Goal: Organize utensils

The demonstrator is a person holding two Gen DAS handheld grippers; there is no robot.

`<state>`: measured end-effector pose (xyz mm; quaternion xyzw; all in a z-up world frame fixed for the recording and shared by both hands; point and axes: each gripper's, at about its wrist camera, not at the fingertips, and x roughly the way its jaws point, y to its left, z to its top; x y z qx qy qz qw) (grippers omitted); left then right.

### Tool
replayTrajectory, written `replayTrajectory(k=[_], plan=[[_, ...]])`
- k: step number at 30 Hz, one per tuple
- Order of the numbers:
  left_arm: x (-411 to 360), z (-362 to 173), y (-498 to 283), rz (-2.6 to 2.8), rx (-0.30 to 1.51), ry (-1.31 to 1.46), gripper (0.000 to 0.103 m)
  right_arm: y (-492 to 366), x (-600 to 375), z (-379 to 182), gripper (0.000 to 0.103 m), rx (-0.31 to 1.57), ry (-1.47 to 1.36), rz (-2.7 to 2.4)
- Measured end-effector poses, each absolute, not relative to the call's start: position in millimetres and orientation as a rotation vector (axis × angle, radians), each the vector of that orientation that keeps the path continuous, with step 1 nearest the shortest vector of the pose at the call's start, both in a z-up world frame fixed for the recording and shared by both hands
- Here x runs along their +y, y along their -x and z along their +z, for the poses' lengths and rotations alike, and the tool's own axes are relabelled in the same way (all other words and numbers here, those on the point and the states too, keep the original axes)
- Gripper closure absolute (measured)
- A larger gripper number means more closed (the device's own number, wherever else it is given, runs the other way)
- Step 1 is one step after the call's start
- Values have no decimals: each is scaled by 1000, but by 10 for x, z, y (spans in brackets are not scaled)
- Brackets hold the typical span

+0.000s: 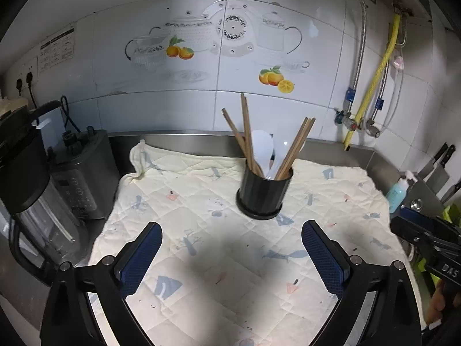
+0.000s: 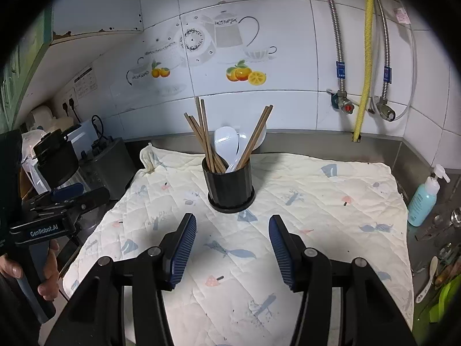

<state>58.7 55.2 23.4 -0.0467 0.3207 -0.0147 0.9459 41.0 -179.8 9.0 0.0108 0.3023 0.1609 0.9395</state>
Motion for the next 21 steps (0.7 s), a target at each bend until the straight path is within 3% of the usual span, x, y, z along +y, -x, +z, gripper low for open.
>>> replayTrajectory(k=[21], plan=[[634, 145, -388, 3, 685, 68, 0, -220, -1716, 10, 43, 645, -29, 329]])
